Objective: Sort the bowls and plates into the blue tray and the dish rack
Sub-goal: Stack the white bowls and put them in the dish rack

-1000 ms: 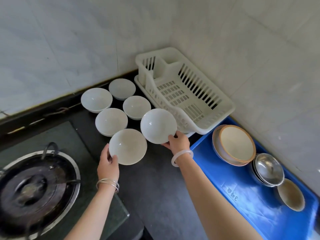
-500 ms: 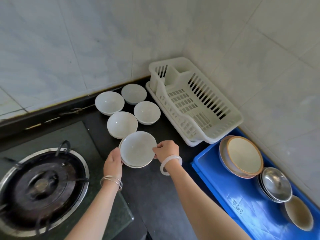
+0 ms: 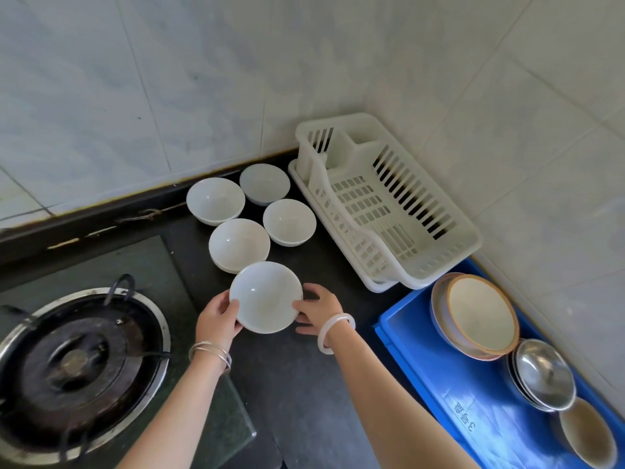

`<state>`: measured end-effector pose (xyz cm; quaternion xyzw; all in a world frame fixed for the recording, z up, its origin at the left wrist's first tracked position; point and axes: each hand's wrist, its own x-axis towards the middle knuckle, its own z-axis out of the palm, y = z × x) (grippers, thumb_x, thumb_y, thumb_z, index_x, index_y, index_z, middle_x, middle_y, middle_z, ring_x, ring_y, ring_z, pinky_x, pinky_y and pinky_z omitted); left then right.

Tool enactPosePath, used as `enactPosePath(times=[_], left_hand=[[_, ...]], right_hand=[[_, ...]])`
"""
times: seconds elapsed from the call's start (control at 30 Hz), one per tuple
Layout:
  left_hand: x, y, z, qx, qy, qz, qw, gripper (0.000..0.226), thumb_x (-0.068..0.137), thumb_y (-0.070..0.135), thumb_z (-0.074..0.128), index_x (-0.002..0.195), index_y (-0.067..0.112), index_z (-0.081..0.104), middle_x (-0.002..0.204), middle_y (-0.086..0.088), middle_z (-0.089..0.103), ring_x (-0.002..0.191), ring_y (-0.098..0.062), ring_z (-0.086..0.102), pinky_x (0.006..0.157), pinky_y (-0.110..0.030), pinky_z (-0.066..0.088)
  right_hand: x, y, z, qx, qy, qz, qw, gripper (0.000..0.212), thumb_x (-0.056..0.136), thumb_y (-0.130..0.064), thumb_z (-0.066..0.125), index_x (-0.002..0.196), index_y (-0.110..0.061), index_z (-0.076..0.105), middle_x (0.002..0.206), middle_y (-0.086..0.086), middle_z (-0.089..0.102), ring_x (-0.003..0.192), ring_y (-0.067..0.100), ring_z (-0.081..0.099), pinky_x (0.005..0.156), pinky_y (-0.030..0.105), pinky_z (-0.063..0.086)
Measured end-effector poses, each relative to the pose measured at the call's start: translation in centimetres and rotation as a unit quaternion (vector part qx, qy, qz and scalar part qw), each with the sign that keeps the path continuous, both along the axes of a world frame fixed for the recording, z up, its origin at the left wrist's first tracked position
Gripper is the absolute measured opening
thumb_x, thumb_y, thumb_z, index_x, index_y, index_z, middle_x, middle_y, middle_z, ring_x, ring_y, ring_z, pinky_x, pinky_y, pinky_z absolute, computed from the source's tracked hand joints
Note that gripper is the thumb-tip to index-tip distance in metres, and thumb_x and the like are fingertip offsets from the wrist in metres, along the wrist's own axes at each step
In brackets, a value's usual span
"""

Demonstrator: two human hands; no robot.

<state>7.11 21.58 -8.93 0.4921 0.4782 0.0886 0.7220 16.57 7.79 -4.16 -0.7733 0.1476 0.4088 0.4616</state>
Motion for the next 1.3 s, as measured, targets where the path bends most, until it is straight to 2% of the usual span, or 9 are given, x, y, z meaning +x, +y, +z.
enactPosePath(times=[0.13,0.27,0.4,0.53,0.73,0.83,0.97,1.1,1.3], left_hand=[[-0.1,-0.1,0.7,0.008,0.005,0.002,1.000,0.026,0.087,0.006,0.053,0.112,0.011,0.060,0.117,-0.012,0.061,0.105,-0.028,0.057,0.083,-0.040,0.051],[0.4,-0.2,2.3,0.018,-0.020,-0.014,1.000,0.021,0.085,0.006,0.057,0.099,0.019,0.065,0.100,-0.004,0.067,0.097,-0.025,0.062,0.073,-0.032,0.054],[3.6,-0.7,5.9,0.034,-0.066,-0.043,0.996,0.020,0.084,0.007,0.059,0.084,0.026,0.065,0.091,0.005,0.068,0.086,-0.016,0.065,0.056,-0.021,0.055],[9.1,-1.5,10.0,0.062,-0.108,-0.101,0.987,0.011,0.086,0.011,0.060,0.088,0.022,0.061,0.090,0.005,0.064,0.084,-0.011,0.062,0.052,-0.017,0.054],[19.2,-3.4,12.7,0.041,-0.144,-0.169,0.974,0.014,0.088,0.011,0.057,0.102,0.014,0.058,0.087,0.003,0.061,0.081,-0.016,0.061,0.057,-0.021,0.055],[24.3,-4.3,12.2,0.031,-0.135,-0.194,0.971,0.022,0.091,0.007,0.051,0.111,0.007,0.059,0.091,-0.005,0.060,0.083,-0.021,0.059,0.061,-0.024,0.052],[29.6,-4.8,9.9,0.070,-0.098,-0.212,0.970,0.023,0.090,0.002,0.046,0.079,0.014,0.062,0.083,-0.010,0.060,0.071,-0.024,0.056,0.079,-0.038,0.051],[33.4,-4.8,7.7,0.114,-0.050,-0.262,0.957,0.032,0.087,-0.003,0.044,0.114,-0.003,0.061,0.098,-0.019,0.062,0.089,-0.028,0.055,0.095,-0.050,0.048],[36.3,-5.0,5.4,0.145,-0.006,-0.280,0.949,0.041,0.082,-0.006,0.037,0.114,0.004,0.062,0.112,-0.019,0.064,0.102,-0.037,0.059,0.092,-0.050,0.050]], right_hand=[[-0.4,0.0,-0.8,0.065,0.035,-0.015,0.997,0.042,0.090,-0.009,0.055,0.129,-0.022,0.053,0.097,0.003,0.067,0.079,0.023,0.070,0.078,0.041,0.060],[0.4,-1.2,-0.7,0.073,0.011,-0.030,0.997,0.044,0.087,-0.008,0.059,0.128,-0.023,0.055,0.107,0.006,0.067,0.084,0.023,0.070,0.075,0.040,0.061],[2.8,-3.0,1.7,0.125,-0.051,-0.072,0.988,0.038,0.085,-0.006,0.060,0.122,-0.019,0.060,0.103,0.006,0.070,0.080,0.021,0.072,0.061,0.030,0.060],[6.9,-4.9,5.6,0.153,-0.119,-0.110,0.975,0.033,0.084,-0.008,0.061,0.116,-0.016,0.063,0.094,0.003,0.072,0.075,0.018,0.073,0.060,0.028,0.059],[14.6,-7.2,8.8,0.136,-0.182,-0.160,0.961,0.040,0.086,-0.009,0.059,0.126,-0.014,0.057,0.112,0.011,0.067,0.076,0.022,0.074,0.070,0.034,0.061],[18.4,-7.4,9.0,0.136,-0.180,-0.183,0.957,0.038,0.087,-0.006,0.056,0.125,-0.009,0.057,0.113,0.013,0.065,0.079,0.023,0.072,0.060,0.027,0.060],[22.5,-6.8,7.4,0.134,-0.144,-0.220,0.956,0.025,0.089,-0.002,0.053,0.111,-0.007,0.062,0.101,0.013,0.065,0.078,0.022,0.067,0.053,0.029,0.060],[25.8,-6.5,5.0,0.100,-0.120,-0.246,0.957,0.027,0.091,0.000,0.049,0.115,-0.007,0.058,0.105,0.014,0.059,0.070,0.019,0.062,0.052,0.031,0.056],[28.8,-6.1,1.9,0.076,-0.106,-0.255,0.958,0.011,0.091,0.000,0.048,0.094,-0.009,0.054,0.101,0.011,0.055,0.067,0.021,0.059,0.041,0.028,0.055]])
